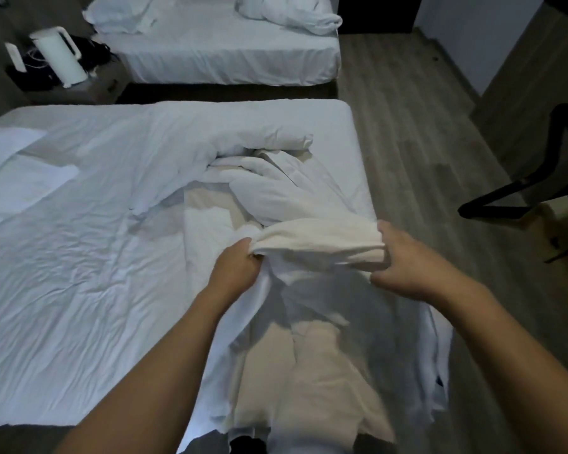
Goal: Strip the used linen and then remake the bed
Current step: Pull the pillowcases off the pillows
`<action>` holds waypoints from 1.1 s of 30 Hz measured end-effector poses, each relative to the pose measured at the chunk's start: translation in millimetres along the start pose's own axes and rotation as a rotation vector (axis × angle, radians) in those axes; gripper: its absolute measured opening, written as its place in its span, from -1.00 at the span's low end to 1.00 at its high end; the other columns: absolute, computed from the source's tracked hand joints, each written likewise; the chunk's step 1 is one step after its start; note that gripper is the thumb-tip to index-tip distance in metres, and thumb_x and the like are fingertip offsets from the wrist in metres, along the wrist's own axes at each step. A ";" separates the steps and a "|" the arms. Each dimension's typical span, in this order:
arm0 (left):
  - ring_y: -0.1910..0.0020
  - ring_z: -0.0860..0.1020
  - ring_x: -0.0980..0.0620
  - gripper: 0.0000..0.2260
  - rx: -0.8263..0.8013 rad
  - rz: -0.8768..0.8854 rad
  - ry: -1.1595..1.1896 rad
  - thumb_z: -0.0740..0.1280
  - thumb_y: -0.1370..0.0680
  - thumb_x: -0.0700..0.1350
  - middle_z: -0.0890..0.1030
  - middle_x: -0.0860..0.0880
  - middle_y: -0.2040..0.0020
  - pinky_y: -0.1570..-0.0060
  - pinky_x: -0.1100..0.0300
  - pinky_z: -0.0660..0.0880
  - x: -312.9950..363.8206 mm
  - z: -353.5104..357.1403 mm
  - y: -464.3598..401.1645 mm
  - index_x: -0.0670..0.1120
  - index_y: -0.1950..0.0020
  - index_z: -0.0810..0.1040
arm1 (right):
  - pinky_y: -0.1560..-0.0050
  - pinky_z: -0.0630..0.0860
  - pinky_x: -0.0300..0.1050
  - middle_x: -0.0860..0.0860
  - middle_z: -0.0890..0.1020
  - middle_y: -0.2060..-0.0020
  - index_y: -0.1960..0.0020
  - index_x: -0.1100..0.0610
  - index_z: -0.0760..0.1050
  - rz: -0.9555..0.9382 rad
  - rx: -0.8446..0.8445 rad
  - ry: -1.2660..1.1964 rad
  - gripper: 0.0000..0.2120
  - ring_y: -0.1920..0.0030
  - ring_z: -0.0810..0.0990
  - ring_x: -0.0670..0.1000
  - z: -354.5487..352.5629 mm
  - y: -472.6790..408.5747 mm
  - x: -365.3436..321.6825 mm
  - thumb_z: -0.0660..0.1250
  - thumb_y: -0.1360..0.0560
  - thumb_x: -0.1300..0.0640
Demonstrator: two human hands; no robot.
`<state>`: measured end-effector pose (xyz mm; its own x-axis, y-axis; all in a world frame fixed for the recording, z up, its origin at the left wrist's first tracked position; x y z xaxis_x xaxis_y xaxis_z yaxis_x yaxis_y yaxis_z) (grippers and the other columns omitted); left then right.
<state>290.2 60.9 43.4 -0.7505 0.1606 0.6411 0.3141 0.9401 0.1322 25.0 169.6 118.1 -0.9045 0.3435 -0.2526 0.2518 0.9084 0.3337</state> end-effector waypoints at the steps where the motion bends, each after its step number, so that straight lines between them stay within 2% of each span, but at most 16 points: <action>1: -0.08 0.55 -0.21 -0.59 -0.001 0.049 0.026 0.06 -0.52 0.10 0.62 -0.16 -0.12 -0.02 -0.01 0.48 14.2 0.6 5.3 -0.11 -0.13 0.54 | -0.40 0.27 0.07 0.19 0.18 -0.50 -0.56 0.02 -0.10 -0.056 -0.043 0.056 -0.03 -0.47 0.23 0.17 8.4 -1.9 -15.2 0.37 -0.33 -0.15; 3: 0.06 0.56 -0.16 -0.76 -0.001 0.132 0.050 0.11 -0.49 0.07 0.63 -0.11 0.04 0.17 0.06 0.42 33.8 -1.2 20.8 -0.02 0.07 0.48 | -0.51 0.00 0.14 0.14 0.01 -0.55 -0.57 0.01 -0.26 -0.180 -0.004 0.148 0.07 -0.54 0.02 0.14 34.3 -9.6 -50.7 0.38 -0.34 -0.20; 4: 0.15 0.55 -0.11 -0.84 0.024 0.138 0.071 0.14 -0.48 0.06 0.61 -0.06 0.14 0.25 0.09 0.37 36.0 -4.4 28.1 0.01 0.15 0.43 | -0.49 0.07 0.14 0.15 0.14 -0.52 -0.57 0.02 -0.13 -0.230 0.066 0.146 -0.02 -0.51 0.13 0.15 47.1 -15.3 -67.4 0.37 -0.36 -0.15; 6: 0.31 0.48 0.01 -0.84 0.118 0.097 0.099 0.23 -0.46 0.08 0.52 0.04 0.30 0.34 0.12 0.32 29.3 -11.5 39.3 0.04 0.23 0.34 | -0.17 0.40 0.04 0.08 0.53 -0.21 -0.35 0.01 0.29 -0.231 0.163 0.019 -0.49 -0.20 0.50 0.17 59.6 -26.8 -89.8 0.29 -0.43 0.00; 9: 0.32 0.46 -0.04 -0.76 0.269 0.009 -0.062 0.36 -0.44 0.07 0.49 0.03 0.31 0.36 0.07 0.35 -8.9 -8.1 52.3 0.04 0.14 0.31 | 0.20 0.43 -0.03 0.00 0.57 0.21 0.08 0.06 0.38 -0.233 0.202 -0.202 -0.92 0.20 0.52 0.15 54.6 -31.2 -110.0 0.24 -0.45 0.10; 13: 0.00 0.50 -0.16 -0.48 0.240 -0.375 -0.177 0.45 -0.36 0.13 0.50 -0.08 -0.08 0.08 -0.07 0.53 -89.1 25.3 64.1 0.01 -0.22 0.38 | 0.29 0.38 0.01 0.01 0.46 0.42 0.27 0.09 0.30 -0.263 0.286 -0.434 -0.88 0.31 0.45 0.14 31.7 -20.2 -116.6 0.23 -0.38 0.09; 15: -0.02 0.55 -0.22 -0.61 0.244 -0.567 -0.090 0.38 -0.43 0.06 0.54 -0.13 -0.10 -0.01 -0.12 0.53 -117.7 24.9 62.0 -0.01 -0.20 0.42 | 0.34 0.33 0.01 0.00 0.36 0.48 0.33 0.03 0.29 -0.189 0.328 -0.580 -0.90 0.35 0.39 0.09 19.7 -19.5 -101.6 0.17 -0.31 0.02; 17: -0.07 0.56 -0.27 -0.75 0.308 -0.598 0.014 0.24 -0.50 -0.05 0.59 -0.23 -0.09 -0.05 -0.04 0.48 -123.5 2.3 46.3 -0.12 -0.12 0.49 | 0.33 0.33 0.00 -0.01 0.38 0.47 0.31 0.01 0.34 -0.134 0.366 -0.562 -0.90 0.33 0.43 0.08 8.5 -21.9 -81.6 0.16 -0.30 -0.01; 20: 0.01 0.60 -0.21 -0.71 0.552 -0.362 0.142 0.15 -0.44 -0.03 0.64 -0.24 0.01 0.17 0.12 0.35 -81.6 -76.6 13.7 -0.19 0.06 0.55 | 0.17 0.39 -0.03 0.16 0.60 0.07 0.04 0.03 0.42 0.051 0.196 -0.375 -0.76 0.07 0.55 0.19 0.0 -33.5 -44.7 0.28 -0.39 -0.09; 22: 0.19 0.57 -0.11 -0.86 0.647 -0.081 0.095 0.22 -0.42 -0.05 0.63 -0.16 0.19 0.28 0.13 0.26 -34.6 -131.4 11.6 -0.11 0.20 0.47 | -0.13 0.44 0.09 0.20 0.39 -0.34 -0.36 0.00 0.25 0.049 0.081 -0.280 -0.27 -0.21 0.46 0.23 -4.5 -36.6 -52.2 0.44 -0.28 -0.13; 24: 0.31 0.52 -0.12 -0.85 0.626 0.115 -0.054 0.27 -0.41 -0.03 0.59 -0.11 0.31 0.35 0.07 0.33 5.1 -168.7 27.2 -0.11 0.21 0.45 | -0.36 0.31 0.20 0.14 0.20 -0.49 -0.54 -0.04 -0.02 -0.219 0.205 -0.198 0.05 -0.42 0.28 0.21 -2.1 -33.5 -106.5 0.52 -0.24 -0.14; 26: 0.33 0.53 -0.15 -0.81 0.610 0.217 -0.168 0.30 -0.41 0.00 0.58 -0.07 0.32 0.34 0.04 0.44 14.2 -186.8 51.0 -0.11 0.12 0.49 | -0.25 0.40 0.15 0.15 0.44 -0.33 -0.50 -0.03 0.08 -0.519 0.290 -0.124 -0.11 -0.27 0.44 0.20 13.6 -24.9 -185.2 0.47 -0.32 -0.14; 27: 0.31 0.54 -0.16 -0.81 0.610 0.225 -0.186 0.31 -0.41 0.00 0.59 -0.04 0.29 0.33 0.02 0.47 3.8 -188.3 63.3 -0.07 0.06 0.48 | -0.13 0.45 0.10 0.13 0.56 -0.19 -0.46 -0.02 0.20 -0.563 0.205 -0.100 -0.28 -0.13 0.53 0.18 26.7 -23.4 -219.8 0.42 -0.39 -0.07; 29: 0.23 0.56 -0.13 -0.73 0.612 0.138 -0.148 0.36 -0.38 0.00 0.58 0.03 0.21 0.29 0.03 0.48 -43.8 -180.5 82.1 0.04 -0.05 0.44 | -0.09 0.49 0.03 0.13 0.62 -0.09 -0.32 0.05 0.44 -0.431 -0.005 -0.128 -0.60 -0.08 0.58 0.17 52.3 -27.0 -256.6 0.34 -0.49 0.11; 31: 0.08 0.57 -0.14 -0.57 0.550 -0.041 -0.145 0.41 -0.34 0.08 0.58 0.00 0.05 0.16 0.01 0.50 -115.7 -163.3 87.6 0.09 -0.18 0.44 | -0.03 0.53 0.04 0.10 0.66 0.03 -0.04 0.05 0.60 -0.333 0.087 -0.273 -0.81 0.00 0.61 0.15 63.4 -33.5 -264.7 0.36 -0.43 0.13; 33: -0.04 0.56 -0.16 -0.50 0.246 -0.248 -0.276 0.44 -0.36 0.21 0.58 -0.06 -0.07 0.03 0.02 0.49 -196.0 -137.9 89.1 0.04 -0.23 0.50 | 0.15 0.55 0.01 0.03 0.65 0.22 0.17 0.02 0.59 -0.313 0.209 -0.370 -0.82 0.17 0.59 0.12 63.8 -26.3 -272.7 0.23 -0.33 0.07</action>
<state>545.5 71.7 33.7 -0.9232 -0.0355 0.3826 -0.0171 0.9985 0.0514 287.0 67.3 120.3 -0.7748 0.0747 -0.6278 0.0866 0.9962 0.0116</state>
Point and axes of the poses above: each hand's wrist, its own y-axis away from the middle knuckle, its own z-axis out of the palm, x = y × z, the point moved 2 cm from there along -y, towards the middle knuckle
